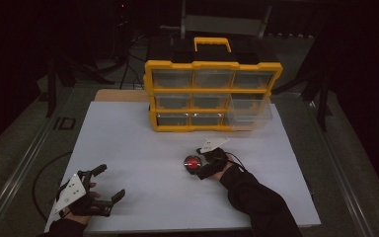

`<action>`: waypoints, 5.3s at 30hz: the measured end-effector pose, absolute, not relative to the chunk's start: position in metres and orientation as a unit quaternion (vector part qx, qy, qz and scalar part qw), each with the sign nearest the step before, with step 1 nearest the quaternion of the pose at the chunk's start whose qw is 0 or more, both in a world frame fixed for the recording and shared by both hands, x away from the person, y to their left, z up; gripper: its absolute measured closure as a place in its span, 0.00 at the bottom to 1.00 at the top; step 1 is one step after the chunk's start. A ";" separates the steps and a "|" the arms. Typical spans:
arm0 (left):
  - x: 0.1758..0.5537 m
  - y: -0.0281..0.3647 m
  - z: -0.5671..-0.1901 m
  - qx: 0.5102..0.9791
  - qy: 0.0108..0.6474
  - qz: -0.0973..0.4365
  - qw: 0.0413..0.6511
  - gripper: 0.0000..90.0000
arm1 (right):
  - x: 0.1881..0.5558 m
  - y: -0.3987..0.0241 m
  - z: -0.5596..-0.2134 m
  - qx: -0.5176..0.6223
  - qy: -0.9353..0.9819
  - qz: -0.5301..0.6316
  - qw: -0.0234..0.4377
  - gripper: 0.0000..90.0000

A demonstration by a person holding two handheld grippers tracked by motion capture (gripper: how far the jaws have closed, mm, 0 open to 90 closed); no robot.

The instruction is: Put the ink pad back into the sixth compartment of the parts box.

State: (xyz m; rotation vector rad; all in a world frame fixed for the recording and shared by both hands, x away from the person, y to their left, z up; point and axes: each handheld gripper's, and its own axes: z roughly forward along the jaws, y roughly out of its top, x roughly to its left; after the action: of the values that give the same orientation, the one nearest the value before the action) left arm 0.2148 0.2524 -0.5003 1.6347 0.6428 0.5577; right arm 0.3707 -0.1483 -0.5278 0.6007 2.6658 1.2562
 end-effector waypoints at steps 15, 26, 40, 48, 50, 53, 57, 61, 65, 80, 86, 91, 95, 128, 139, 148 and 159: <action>0.215 0.252 -0.500 0.707 0.277 0.240 0.605 0.00 | 0.372 -0.140 -0.531 0.180 0.900 0.389 0.075 0.21; 0.215 0.251 -0.501 0.707 0.277 0.241 0.604 0.00 | 0.372 -0.140 -0.530 0.177 0.902 0.388 0.071 0.27; 0.215 0.251 -0.501 0.708 0.277 0.240 0.604 0.00 | 0.374 -0.137 -0.525 0.178 0.910 0.369 0.065 0.34; 0.215 0.251 -0.501 0.708 0.277 0.240 0.603 0.00 | 0.373 -0.144 -0.512 0.182 0.905 0.378 0.066 0.34; 0.215 0.251 -0.501 0.708 0.277 0.240 0.603 0.00 | 0.372 -0.145 -0.508 0.177 0.908 0.373 0.072 0.34; 0.215 0.251 -0.501 0.709 0.278 0.239 0.603 0.00 | 0.371 -0.147 -0.504 0.175 0.911 0.367 0.073 0.34; 0.215 0.251 -0.501 0.710 0.277 0.239 0.602 0.00 | 0.369 -0.149 -0.498 0.167 0.915 0.360 0.071 0.34; 0.215 0.251 -0.501 0.709 0.277 0.240 0.602 0.00 | 0.367 -0.150 -0.491 0.164 0.917 0.356 0.071 0.34; 0.215 0.251 -0.501 0.710 0.277 0.240 0.602 0.00 | 0.364 -0.151 -0.482 0.161 0.919 0.354 0.072 0.34; 0.216 0.250 -0.501 0.710 0.276 0.239 0.602 0.00 | 0.362 -0.162 -0.438 0.159 0.917 0.359 0.075 0.34; 0.216 0.250 -0.501 0.711 0.276 0.239 0.601 0.00 | 0.362 -0.166 -0.424 0.161 0.916 0.359 0.081 0.34; 0.216 0.250 -0.501 0.711 0.276 0.238 0.602 0.00 | 0.363 -0.168 -0.414 0.159 0.916 0.359 0.083 0.34; 0.216 0.250 -0.501 0.711 0.276 0.237 0.602 0.00 | 0.363 -0.168 -0.404 0.158 0.917 0.358 0.082 0.34; 0.217 0.251 -0.501 0.707 0.279 0.232 0.607 0.00 | 0.380 -0.198 -0.328 0.191 0.901 0.368 0.128 0.34; 0.218 0.251 -0.502 0.708 0.279 0.231 0.606 0.00 | 0.390 -0.216 -0.303 0.211 0.891 0.370 0.155 0.34; 0.218 0.251 -0.502 0.708 0.279 0.232 0.606 0.00 | 0.396 -0.231 -0.288 0.229 0.882 0.373 0.173 0.34; 0.218 0.251 -0.502 0.707 0.280 0.231 0.608 0.00 | 0.404 -0.250 -0.278 0.261 0.871 0.369 0.195 0.34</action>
State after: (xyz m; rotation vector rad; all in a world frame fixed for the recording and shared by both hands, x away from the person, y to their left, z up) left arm 0.2176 0.2506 -0.5017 1.6327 0.6463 0.5340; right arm 0.4037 -0.2499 -0.2784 0.7304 2.4399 1.0340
